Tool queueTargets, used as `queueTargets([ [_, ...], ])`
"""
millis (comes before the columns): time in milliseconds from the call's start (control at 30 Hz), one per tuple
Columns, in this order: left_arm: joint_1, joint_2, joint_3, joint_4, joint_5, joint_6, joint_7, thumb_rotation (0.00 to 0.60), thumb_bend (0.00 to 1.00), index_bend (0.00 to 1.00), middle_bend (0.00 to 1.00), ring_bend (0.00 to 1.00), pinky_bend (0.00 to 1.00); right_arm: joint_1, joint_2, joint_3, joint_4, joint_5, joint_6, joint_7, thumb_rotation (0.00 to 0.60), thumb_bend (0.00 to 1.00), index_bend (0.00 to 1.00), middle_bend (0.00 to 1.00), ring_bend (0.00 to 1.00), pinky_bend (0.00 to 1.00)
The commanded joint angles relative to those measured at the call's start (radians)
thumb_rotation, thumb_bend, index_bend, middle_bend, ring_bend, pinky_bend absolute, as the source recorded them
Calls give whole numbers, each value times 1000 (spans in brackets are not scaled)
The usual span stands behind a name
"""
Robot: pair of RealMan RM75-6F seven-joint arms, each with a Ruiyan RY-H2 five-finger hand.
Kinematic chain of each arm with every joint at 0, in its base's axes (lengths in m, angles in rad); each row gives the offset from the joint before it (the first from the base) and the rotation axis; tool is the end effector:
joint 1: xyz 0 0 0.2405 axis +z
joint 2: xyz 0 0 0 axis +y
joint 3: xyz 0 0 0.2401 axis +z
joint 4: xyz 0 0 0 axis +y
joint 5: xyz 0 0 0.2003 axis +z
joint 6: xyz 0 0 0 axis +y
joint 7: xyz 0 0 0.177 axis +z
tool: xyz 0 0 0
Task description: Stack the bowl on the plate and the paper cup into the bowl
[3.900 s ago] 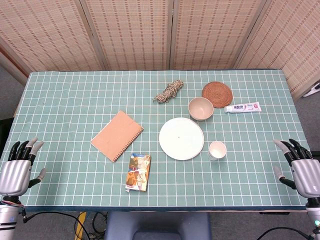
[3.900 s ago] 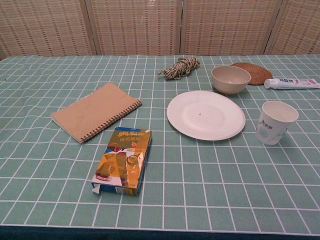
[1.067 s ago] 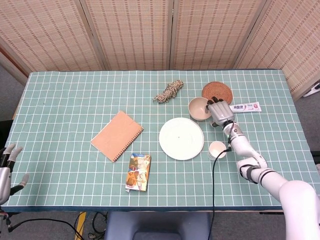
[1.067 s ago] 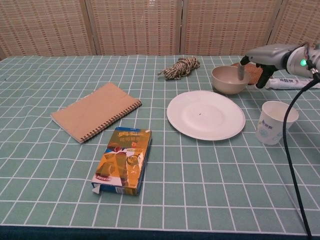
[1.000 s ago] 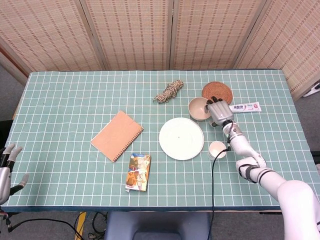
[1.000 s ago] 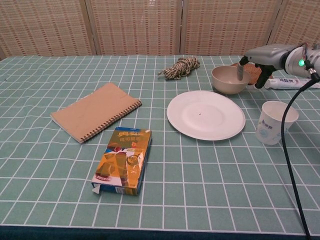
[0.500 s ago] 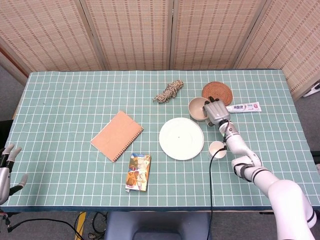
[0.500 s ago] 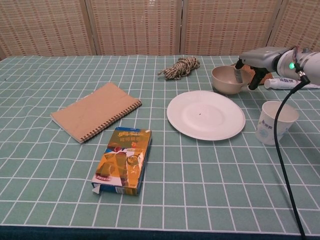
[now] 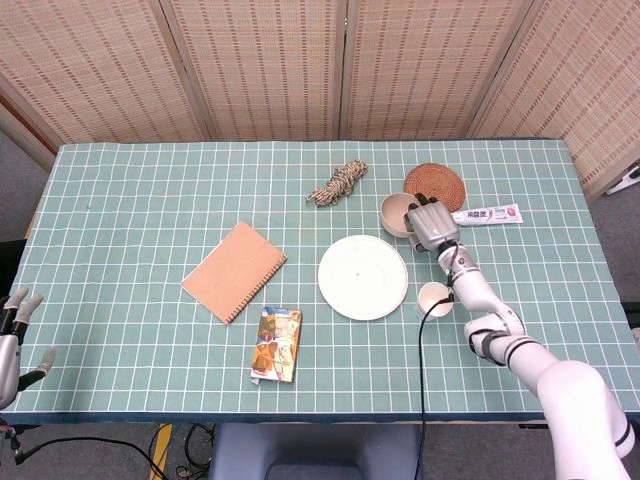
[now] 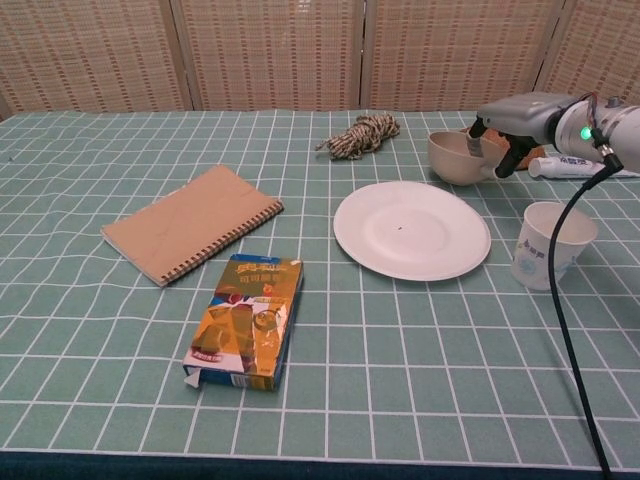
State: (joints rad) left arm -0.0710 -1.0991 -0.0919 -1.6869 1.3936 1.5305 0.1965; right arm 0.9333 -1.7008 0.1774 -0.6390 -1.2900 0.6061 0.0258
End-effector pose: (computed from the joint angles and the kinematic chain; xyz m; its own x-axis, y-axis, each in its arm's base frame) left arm -0.2932 0.2139 0.1810 0.5133 -0.0549 0.8564 0.8555 0.1115 -0.5057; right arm -0.2000 -0.4847 0.0088 0.6709 -0.2271 0.7059 -0.7391 -0.2815 0.6120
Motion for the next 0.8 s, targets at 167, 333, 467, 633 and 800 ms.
queueTargets([
  [167, -5, -2, -3, -1, 4, -3, 3, 600, 287, 138, 18, 87, 32, -18, 105, -19, -171, -64, 91, -4, 600, 444, 577, 314, 90, 208],
  [333, -6, -3, -2, -3, 5, -3, 5, 600, 286, 138, 18, 87, 32, -21, 177, -26, -308, -91, 134, -60, 600, 444, 577, 314, 90, 208],
  [467, -4, -3, -2, -2, 6, -1, 3, 600, 286, 138, 18, 87, 32, -24, 215, -24, -410, -98, 165, -107, 600, 444, 577, 314, 90, 208],
  [633, -2, -1, -3, -1, 7, 2, -1, 600, 287, 138, 18, 87, 32, -26, 245, -41, -511, -115, 178, -167, 600, 444, 577, 314, 90, 208],
  [800, 0, -3, -1, 4, 8, 2, -7, 600, 287, 138, 18, 87, 32, -36, 256, -61, -584, -119, 188, -215, 600, 444, 577, 314, 90, 208],
])
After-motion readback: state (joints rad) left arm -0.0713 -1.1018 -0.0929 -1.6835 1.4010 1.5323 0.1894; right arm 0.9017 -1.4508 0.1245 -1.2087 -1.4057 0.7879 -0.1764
